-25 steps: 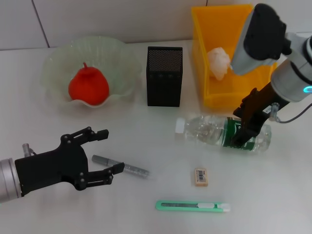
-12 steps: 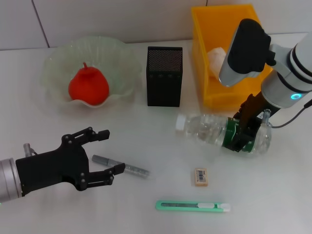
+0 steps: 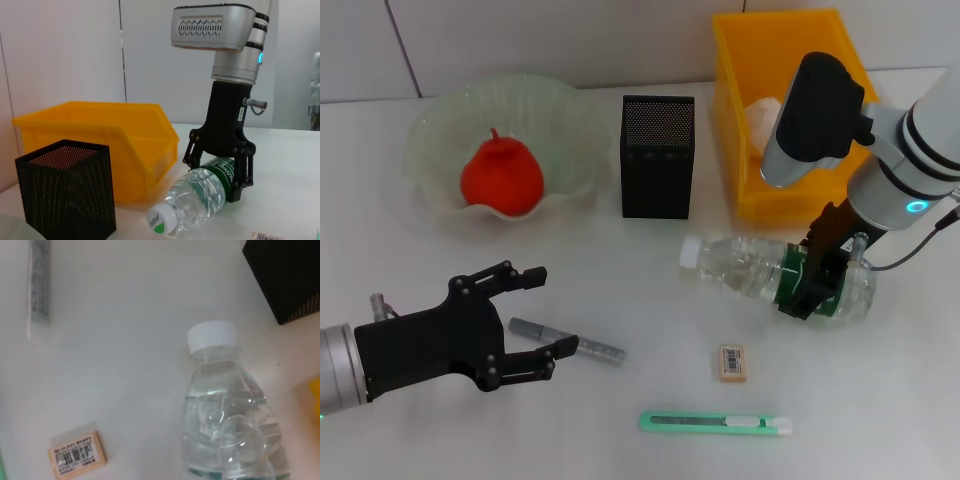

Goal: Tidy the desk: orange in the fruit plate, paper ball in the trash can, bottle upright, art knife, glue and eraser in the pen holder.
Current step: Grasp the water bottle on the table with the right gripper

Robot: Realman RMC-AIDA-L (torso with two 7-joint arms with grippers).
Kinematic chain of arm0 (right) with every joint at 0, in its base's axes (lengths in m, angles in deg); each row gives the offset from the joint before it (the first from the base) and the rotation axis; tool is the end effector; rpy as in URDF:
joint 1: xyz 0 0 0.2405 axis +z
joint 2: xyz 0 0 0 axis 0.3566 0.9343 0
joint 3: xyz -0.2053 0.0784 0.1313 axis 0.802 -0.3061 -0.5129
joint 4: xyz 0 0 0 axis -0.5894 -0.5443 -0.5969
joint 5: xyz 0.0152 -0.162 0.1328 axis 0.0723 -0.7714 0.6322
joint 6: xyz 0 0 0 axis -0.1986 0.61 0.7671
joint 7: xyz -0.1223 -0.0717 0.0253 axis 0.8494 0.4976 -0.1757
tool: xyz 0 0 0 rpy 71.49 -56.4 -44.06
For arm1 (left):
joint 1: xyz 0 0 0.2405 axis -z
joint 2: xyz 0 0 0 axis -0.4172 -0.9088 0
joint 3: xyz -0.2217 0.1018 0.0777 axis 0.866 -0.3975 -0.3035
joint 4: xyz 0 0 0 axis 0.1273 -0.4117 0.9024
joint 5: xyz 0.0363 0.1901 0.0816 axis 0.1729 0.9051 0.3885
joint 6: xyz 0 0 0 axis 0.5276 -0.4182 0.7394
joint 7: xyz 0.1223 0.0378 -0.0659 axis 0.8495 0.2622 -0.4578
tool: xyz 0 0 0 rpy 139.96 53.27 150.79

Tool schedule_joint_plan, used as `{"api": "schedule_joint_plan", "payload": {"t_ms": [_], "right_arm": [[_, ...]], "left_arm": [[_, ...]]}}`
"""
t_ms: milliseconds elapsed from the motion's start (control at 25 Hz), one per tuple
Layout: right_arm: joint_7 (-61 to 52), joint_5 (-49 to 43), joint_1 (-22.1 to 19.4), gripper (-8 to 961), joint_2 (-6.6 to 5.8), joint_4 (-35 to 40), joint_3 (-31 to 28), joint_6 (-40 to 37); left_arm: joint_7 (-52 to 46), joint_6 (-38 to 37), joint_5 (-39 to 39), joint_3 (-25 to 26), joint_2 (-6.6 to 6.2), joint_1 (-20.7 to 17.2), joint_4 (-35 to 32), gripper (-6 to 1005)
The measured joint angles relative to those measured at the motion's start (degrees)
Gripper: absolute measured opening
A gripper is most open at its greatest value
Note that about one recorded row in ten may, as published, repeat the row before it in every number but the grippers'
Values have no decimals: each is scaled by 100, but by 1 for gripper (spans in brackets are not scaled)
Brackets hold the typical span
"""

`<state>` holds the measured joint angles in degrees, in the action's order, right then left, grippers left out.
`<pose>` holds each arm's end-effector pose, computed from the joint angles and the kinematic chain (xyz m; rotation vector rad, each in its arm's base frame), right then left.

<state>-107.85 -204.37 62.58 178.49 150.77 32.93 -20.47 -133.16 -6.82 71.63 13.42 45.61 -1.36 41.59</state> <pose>0.2033 0.3772 -0.0141 -2.7032 0.5408 -0.7665 -0.2801 0.2903 -0.0365 -2.7354 -0.1852 -0.7129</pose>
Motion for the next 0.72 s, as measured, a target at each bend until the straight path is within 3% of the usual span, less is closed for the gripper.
{"api": "schedule_joint_plan", "payload": {"t_ms": [720], "right_arm": [[-56, 20, -18, 835, 13, -270, 216, 253]], "left_arm": [[15, 2, -1, -7, 2, -2, 15, 793]]}}
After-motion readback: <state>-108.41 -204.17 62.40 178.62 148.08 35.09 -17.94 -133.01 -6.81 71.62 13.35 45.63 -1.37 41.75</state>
